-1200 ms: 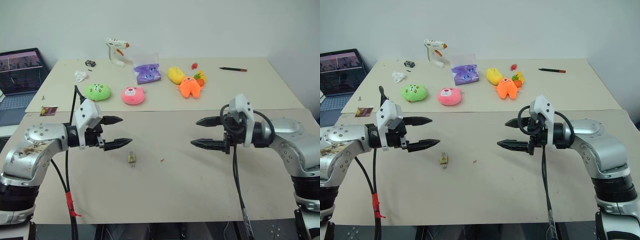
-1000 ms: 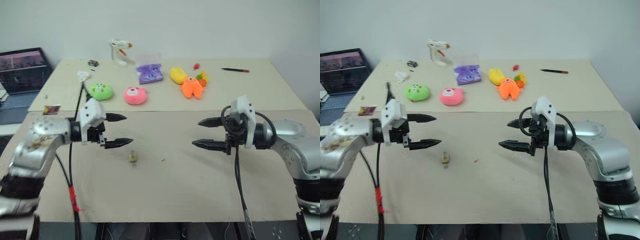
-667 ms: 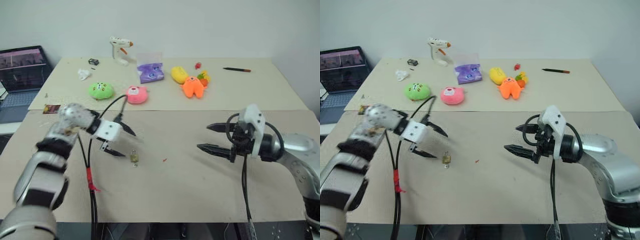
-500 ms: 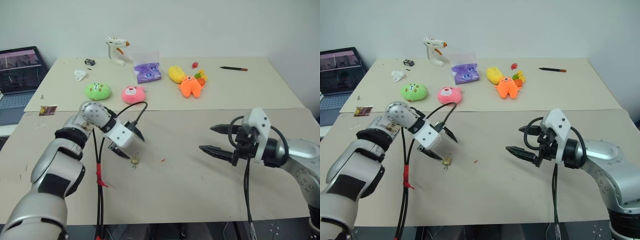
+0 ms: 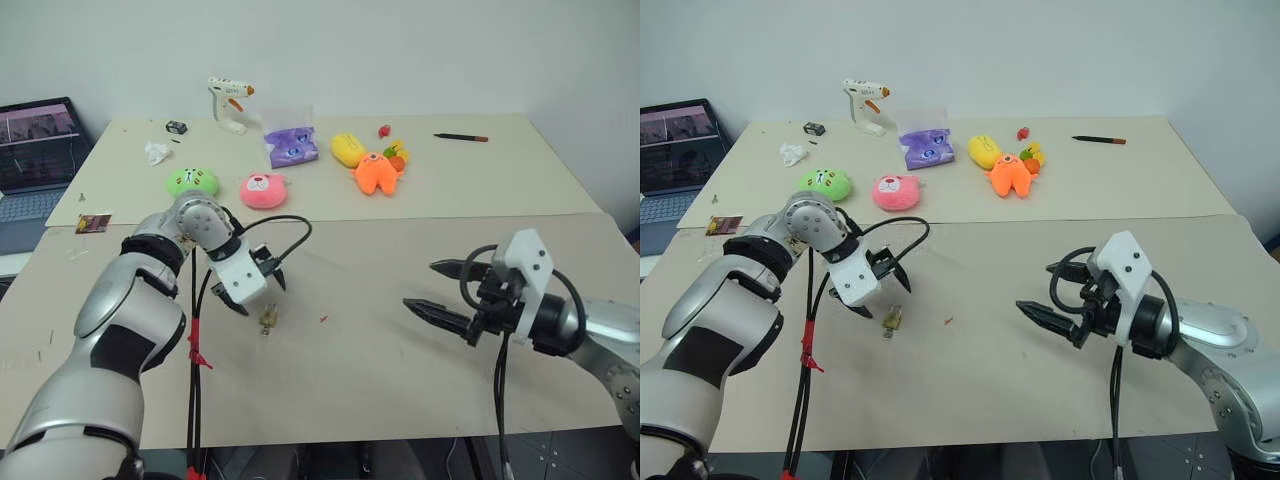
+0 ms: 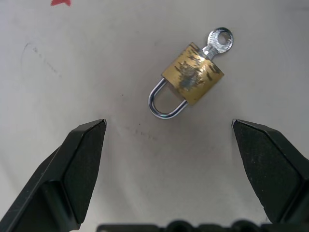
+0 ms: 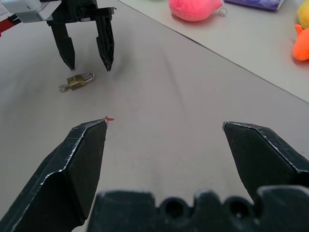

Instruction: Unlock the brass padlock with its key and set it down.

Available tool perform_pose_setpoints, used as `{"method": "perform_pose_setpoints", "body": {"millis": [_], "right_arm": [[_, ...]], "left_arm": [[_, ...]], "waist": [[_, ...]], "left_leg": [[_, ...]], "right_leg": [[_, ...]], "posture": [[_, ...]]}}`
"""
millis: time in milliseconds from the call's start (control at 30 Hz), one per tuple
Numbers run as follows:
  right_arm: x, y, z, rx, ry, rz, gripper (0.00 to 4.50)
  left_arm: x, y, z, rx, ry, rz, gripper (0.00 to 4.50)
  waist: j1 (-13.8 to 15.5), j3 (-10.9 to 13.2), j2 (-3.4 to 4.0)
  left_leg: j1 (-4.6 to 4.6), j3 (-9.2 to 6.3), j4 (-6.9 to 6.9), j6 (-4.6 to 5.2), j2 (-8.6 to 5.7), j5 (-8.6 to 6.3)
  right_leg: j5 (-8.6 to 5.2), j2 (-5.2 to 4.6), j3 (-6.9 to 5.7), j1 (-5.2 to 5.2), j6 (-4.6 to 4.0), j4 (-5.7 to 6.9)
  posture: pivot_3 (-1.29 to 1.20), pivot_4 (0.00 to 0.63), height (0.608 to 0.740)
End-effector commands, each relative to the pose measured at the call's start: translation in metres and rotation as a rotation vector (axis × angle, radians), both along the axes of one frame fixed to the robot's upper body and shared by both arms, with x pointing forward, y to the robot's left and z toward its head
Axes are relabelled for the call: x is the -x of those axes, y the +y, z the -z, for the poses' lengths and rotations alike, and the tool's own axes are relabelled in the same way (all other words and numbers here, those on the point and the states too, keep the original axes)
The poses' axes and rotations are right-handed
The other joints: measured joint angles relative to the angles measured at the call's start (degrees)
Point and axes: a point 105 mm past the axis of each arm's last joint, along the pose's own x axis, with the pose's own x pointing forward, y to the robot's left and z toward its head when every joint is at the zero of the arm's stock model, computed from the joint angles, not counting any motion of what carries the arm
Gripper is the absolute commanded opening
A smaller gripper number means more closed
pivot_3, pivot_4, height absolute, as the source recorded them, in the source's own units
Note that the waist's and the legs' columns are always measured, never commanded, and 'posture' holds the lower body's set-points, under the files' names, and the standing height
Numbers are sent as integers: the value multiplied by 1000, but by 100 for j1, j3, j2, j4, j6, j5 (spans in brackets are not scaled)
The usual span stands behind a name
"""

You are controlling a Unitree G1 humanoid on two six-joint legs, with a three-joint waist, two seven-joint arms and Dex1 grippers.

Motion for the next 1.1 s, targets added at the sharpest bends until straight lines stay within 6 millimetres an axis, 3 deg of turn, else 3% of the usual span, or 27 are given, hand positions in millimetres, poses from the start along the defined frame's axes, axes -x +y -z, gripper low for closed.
{"method": "perform_pose_setpoints", "body": {"millis": [33,233,333,533,567,700,933,1100], "right_arm": [[4,4,-9,-8,-48,-8,4500],[6,5,-4,-10,-38,-1,4500],[5,4,-4,-8,-42,5,4500],[3,3,-5,4,-51,10,4500],[2,3,-5,5,-53,11,4500],[1,5,-4,7,-53,5,4500],[-2,9,0,7,-55,-17,4500],[-9,13,0,5,-61,-42,4500]], "left_arm": [[1,-4,-2,-28,-19,62,4478],[4,-5,4,-37,1,72,4478],[5,-3,7,-51,13,66,3780],[4,-4,6,-29,27,32,1729],[3,-4,6,-18,34,13,1566],[-1,-3,5,49,90,-127,81],[-2,28,10,146,251,-471,81],[15,46,7,242,412,-642,81]], "waist": [[1,0,0],[11,-1,-1],[14,-2,-1],[69,-2,-1],[72,-2,-1],[67,-2,-1],[-24,-1,-1],[-138,-2,-1]], "left_leg": [[1,1,0,0,0,0],[4,4,1,5,0,-3],[6,6,7,8,0,-5],[7,7,26,15,0,-9],[6,7,29,19,0,-12],[5,9,36,27,-3,-16],[8,22,38,28,-3,-17],[12,29,36,27,2,-17]], "right_leg": [[0,0,1,0,0,0],[0,0,2,1,0,4],[0,0,2,3,1,7],[0,2,-1,10,3,11],[1,2,-1,10,5,11],[7,2,0,11,14,10],[7,7,1,3,15,22],[7,7,11,-2,14,29]], "posture": [[0,150,740],[0,150,740],[0,150,740],[0,150,740],[0,150,740],[0,150,740],[0,150,740],[0,150,740]]}}
